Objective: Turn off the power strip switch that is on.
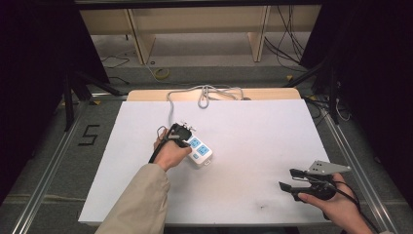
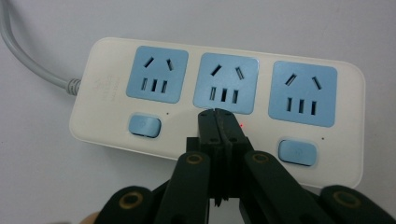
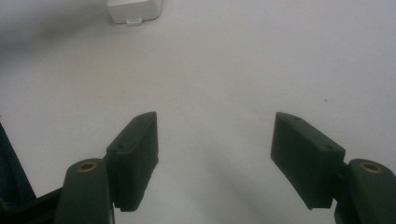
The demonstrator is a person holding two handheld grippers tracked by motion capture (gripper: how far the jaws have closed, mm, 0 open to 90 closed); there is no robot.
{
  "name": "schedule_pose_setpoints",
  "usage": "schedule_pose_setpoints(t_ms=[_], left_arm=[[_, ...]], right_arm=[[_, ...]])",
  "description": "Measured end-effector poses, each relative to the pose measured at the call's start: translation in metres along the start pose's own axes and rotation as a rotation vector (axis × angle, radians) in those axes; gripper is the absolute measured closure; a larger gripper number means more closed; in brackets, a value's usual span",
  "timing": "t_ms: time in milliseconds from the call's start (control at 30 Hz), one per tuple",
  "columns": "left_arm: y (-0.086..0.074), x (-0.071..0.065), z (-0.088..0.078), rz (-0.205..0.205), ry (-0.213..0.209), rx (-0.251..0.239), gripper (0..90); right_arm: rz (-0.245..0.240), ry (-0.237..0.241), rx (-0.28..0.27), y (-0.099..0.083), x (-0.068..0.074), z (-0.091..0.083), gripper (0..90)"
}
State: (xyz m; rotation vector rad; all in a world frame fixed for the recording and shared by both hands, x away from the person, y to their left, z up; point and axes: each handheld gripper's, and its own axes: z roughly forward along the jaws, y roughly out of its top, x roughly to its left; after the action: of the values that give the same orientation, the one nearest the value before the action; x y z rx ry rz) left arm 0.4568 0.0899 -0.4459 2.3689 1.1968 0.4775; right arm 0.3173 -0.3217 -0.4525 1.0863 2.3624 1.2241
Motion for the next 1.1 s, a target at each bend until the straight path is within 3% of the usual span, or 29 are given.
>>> schedule_pose_setpoints(t_ms=[1100], left_arm=[[-0.0005, 0.002, -0.0003, -0.015, -0.015, -0.003, 90.0]], right_arm=[[-0.002, -0.005, -0.003, 0.0003, -0.0009, -0.002, 32.4]])
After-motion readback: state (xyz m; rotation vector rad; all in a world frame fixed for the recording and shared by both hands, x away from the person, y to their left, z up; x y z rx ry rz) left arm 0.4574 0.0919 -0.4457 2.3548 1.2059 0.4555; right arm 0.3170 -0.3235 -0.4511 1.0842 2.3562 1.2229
